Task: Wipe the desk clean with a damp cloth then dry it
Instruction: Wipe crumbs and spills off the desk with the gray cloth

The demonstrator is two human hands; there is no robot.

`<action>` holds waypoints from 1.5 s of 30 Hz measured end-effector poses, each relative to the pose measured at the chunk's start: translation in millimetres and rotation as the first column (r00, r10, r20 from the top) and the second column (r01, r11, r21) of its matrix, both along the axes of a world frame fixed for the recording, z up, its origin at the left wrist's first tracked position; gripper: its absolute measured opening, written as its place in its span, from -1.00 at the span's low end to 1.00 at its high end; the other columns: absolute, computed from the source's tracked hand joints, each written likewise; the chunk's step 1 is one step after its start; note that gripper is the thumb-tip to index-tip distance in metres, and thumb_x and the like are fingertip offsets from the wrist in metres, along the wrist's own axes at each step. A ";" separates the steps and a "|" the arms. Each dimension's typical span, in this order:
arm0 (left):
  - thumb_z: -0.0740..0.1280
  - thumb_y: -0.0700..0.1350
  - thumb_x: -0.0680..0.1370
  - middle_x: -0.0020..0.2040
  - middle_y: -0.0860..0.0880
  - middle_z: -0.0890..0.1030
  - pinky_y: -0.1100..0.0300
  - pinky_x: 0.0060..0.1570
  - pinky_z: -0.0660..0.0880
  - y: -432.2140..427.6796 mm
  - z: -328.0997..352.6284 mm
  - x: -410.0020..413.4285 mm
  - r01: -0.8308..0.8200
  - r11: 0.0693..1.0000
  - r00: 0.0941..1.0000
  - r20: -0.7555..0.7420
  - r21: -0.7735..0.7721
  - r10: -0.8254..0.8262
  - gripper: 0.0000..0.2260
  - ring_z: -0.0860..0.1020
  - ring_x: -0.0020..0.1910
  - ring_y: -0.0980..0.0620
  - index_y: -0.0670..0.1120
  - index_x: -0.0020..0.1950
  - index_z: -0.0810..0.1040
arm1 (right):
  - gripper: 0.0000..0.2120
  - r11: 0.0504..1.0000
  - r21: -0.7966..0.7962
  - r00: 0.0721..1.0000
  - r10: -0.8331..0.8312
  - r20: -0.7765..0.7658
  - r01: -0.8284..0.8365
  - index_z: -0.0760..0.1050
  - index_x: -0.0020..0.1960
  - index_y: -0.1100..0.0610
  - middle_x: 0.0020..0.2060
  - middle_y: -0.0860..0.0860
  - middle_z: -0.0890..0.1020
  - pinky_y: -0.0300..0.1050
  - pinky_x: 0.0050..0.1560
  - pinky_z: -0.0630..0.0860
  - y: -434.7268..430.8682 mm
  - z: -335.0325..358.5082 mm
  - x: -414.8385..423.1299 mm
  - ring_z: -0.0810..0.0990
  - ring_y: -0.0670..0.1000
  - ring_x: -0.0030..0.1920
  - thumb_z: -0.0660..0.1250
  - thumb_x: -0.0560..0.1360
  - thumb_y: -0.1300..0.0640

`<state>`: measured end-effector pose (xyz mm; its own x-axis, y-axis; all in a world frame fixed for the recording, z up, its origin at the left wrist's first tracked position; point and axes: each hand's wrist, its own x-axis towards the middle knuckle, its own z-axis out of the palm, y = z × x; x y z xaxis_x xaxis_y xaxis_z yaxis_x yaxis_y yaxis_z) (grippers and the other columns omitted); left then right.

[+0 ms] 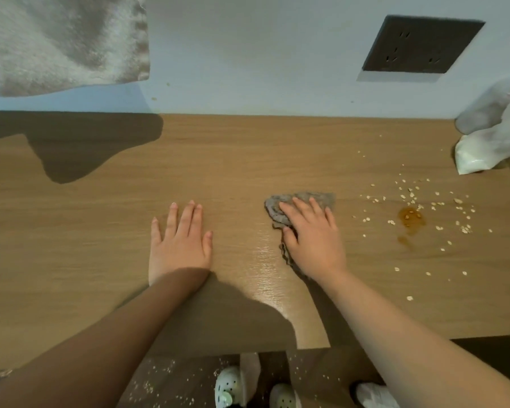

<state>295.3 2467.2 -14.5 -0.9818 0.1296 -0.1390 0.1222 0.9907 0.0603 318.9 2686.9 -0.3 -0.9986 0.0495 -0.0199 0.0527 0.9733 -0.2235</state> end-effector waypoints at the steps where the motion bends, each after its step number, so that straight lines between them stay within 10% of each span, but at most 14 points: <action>1: -0.15 0.06 0.62 0.55 0.04 -0.10 -0.04 0.45 -0.16 0.9 0.2 1.0 -0.003 1.000 1.000 -0.007 0.007 0.003 -0.50 -0.16 0.51 0.00 -0.04 0.54 -0.11 | -0.54 0.996 -0.019 0.996 -0.090 -0.008 0.090 0.10 0.49 -0.11 0.50 -0.06 0.12 -0.02 0.45 -0.21 4.9 1.4 7.4 -0.04 0.02 0.51 0.06 0.60 0.00; 9: -0.12 0.03 0.63 0.55 0.00 -0.05 -0.03 0.45 -0.11 49.6 7.8 29.1 0.056 0.996 0.998 0.020 0.069 -0.057 -0.52 -0.13 0.51 -0.05 -0.05 0.54 -0.07 | -0.54 0.961 -0.096 0.965 0.261 0.016 -0.258 0.13 0.48 -0.11 0.49 -0.09 0.13 -0.09 0.38 -0.36 6.3 8.9 54.3 -0.09 0.00 0.51 0.07 0.59 0.03; 15: -0.14 0.05 0.64 0.54 0.01 -0.18 -0.02 0.44 -0.22 107.9 8.7 72.9 0.026 0.997 0.996 0.080 0.074 -0.032 -0.53 -0.24 0.50 -0.07 0.05 0.52 -0.20 | -0.52 0.993 -0.120 1.000 -0.006 0.015 0.008 0.04 0.50 -0.13 0.51 -0.11 0.04 -0.06 0.41 -0.35 54.9 8.0 76.9 -0.16 -0.03 0.50 0.04 0.60 0.02; 21: -0.09 -0.01 0.64 0.54 0.02 -0.11 -0.01 0.45 -0.18 133.9 11.9 93.5 -0.092 0.985 0.995 0.057 0.146 0.084 -0.55 -0.20 0.50 -0.04 0.03 0.53 -0.09 | -0.47 0.918 -0.124 0.924 0.382 0.020 -0.377 0.11 0.49 -0.10 0.50 -0.07 0.11 0.00 0.36 -0.39 68.9 7.8 105.1 -0.11 0.01 0.51 0.12 0.55 0.10; 27: -0.10 -0.01 0.64 0.54 0.04 -0.10 0.00 0.44 -0.21 170.1 11.3 107.7 -0.165 0.970 0.986 0.061 0.180 0.156 -0.55 -0.22 0.50 -0.03 0.04 0.53 -0.09 | -0.49 0.994 -0.104 0.999 0.043 0.006 -0.042 0.00 0.51 -0.10 0.52 -0.07 0.00 -0.02 0.43 -0.33 129.0 9.2 92.5 -0.16 0.00 0.50 0.05 0.59 0.04; 32: -0.07 -0.05 0.63 0.54 0.05 -0.11 0.00 0.44 -0.20 178.7 11.4 113.2 -0.152 0.979 0.988 0.057 0.136 0.145 -0.54 -0.21 0.50 -0.03 0.03 0.53 -0.09 | -0.44 0.876 -0.115 0.871 0.480 0.103 -0.469 -0.01 0.51 -0.08 0.52 -0.06 -0.03 -0.01 0.39 -0.40 103.5 14.8 111.8 -0.21 0.01 0.50 0.09 0.56 0.06; 39: -0.10 -0.03 0.64 0.55 0.03 -0.07 -0.01 0.44 -0.18 186.9 8.7 117.5 -0.178 0.977 0.984 0.019 0.117 0.177 -0.55 -0.17 0.51 -0.03 0.00 0.53 -0.07 | -0.46 0.985 -0.050 0.984 0.166 0.064 -0.163 -0.03 0.51 -0.09 0.52 -0.07 -0.03 -0.03 0.41 -0.36 164.4 11.2 109.9 -0.17 0.00 0.50 0.07 0.58 0.06; 43: -0.09 -0.04 0.63 0.55 0.01 -0.05 -0.03 0.45 -0.15 190.2 7.2 117.2 -0.183 0.976 0.983 0.004 0.114 0.184 -0.54 -0.16 0.51 -0.04 -0.02 0.54 -0.05 | -0.48 0.826 -0.227 0.852 0.522 -0.043 -0.517 0.38 0.35 -0.02 0.39 -0.03 0.37 0.18 0.44 0.07 136.9 10.0 130.5 0.25 0.05 0.43 0.34 0.41 0.23; 45: -0.08 -0.05 0.63 0.55 0.01 -0.04 -0.04 0.46 -0.14 191.4 7.9 115.8 -0.190 0.974 0.982 0.012 0.121 0.190 -0.55 -0.15 0.51 -0.04 -0.02 0.54 -0.04 | -0.54 0.862 -0.274 0.903 0.391 -0.177 -0.427 0.49 0.24 -0.01 0.28 -0.04 0.50 0.17 0.35 0.22 155.4 6.4 134.9 0.40 0.00 0.32 0.34 0.37 0.23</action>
<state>411.1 2658.7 -6.6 -0.9900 -0.0429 -0.1341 -0.0672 0.9811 0.1817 453.8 2842.3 6.1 -0.9240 -0.3543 0.1440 -0.3779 0.7875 -0.4869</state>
